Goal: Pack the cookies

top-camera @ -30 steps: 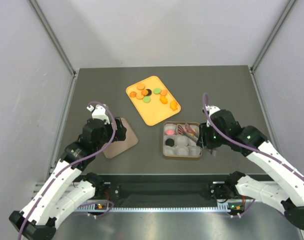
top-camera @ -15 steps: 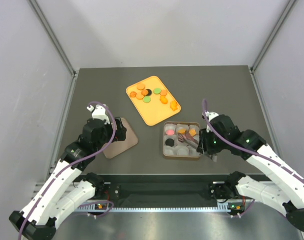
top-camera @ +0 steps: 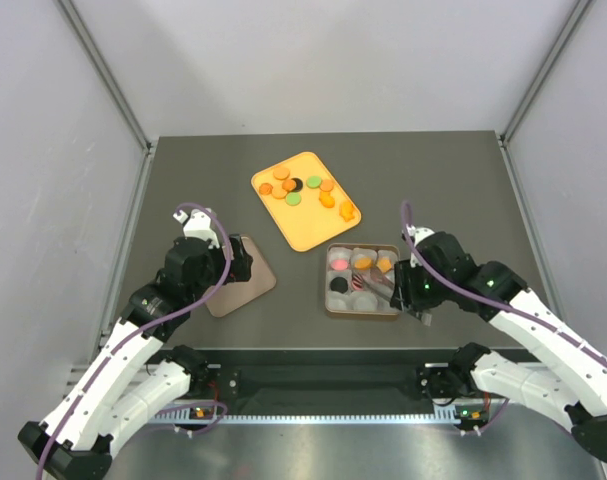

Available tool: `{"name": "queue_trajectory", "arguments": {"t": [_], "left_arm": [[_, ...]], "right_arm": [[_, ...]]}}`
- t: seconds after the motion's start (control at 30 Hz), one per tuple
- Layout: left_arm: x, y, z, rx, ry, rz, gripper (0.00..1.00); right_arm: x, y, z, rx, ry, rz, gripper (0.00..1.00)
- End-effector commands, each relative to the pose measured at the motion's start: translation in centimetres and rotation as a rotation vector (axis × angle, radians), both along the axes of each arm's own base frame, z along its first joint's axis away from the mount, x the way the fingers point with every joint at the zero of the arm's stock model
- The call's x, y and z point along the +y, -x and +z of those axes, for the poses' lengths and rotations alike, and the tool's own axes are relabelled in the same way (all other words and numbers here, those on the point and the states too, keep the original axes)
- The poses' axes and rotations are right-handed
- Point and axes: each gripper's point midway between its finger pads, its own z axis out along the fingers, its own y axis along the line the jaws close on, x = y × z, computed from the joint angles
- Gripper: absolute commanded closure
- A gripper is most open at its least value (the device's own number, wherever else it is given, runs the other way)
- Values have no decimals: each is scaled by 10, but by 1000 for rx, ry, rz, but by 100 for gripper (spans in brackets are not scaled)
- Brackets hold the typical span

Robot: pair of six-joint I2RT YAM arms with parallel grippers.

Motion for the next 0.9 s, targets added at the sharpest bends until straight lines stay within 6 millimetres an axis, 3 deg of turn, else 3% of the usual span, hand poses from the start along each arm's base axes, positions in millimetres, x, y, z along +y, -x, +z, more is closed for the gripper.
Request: {"name": "queue_trajectory", "arguments": {"t": [0.0,0.07,0.17,0.27,0.37,0.5,0.53,0.67,0.7,0.77,0.8,0.83,0.87], "left_arm": [[-1,-1,3,-17,4,-1,1],[-1,-1,4,-21,6,-1,1],[-1,-1,3,-18,6,0,1],[-1,-1,3,-15,4,-2,1],[-1,-2,3,-17,4,-1,1],[-1,-2,1,-10,1,1,1],[-1,-2,1,-8,-2,-1,1],[-2,-3,-1,0,-5,-2,1],[-1,-3,-1,0,-6,-1,1],[-1,-3,0,-3,-5,4,1],[1,-2,2,-10,-2,8,1],[2,-2,2,-12,-4,14,1],[2,-2,2,-15,-2,18,1]], "right_arm": [[9,-6,10,-41,-43,6,56],[9,-7,14,-50,-45,11,56],[10,-8,35,-84,-64,15,56],[17,-15,72,-144,-110,35,56],[27,-32,96,-190,-116,46,55],[61,-69,113,-257,-153,85,55],[69,-82,103,-237,-121,85,55],[104,-129,102,-283,-113,102,56],[113,-140,110,-306,-128,103,56],[129,-165,94,-295,-92,96,56],[135,-179,101,-323,-84,83,56],[145,-193,79,-290,-53,85,56],[152,-199,72,-280,-48,91,56]]}}
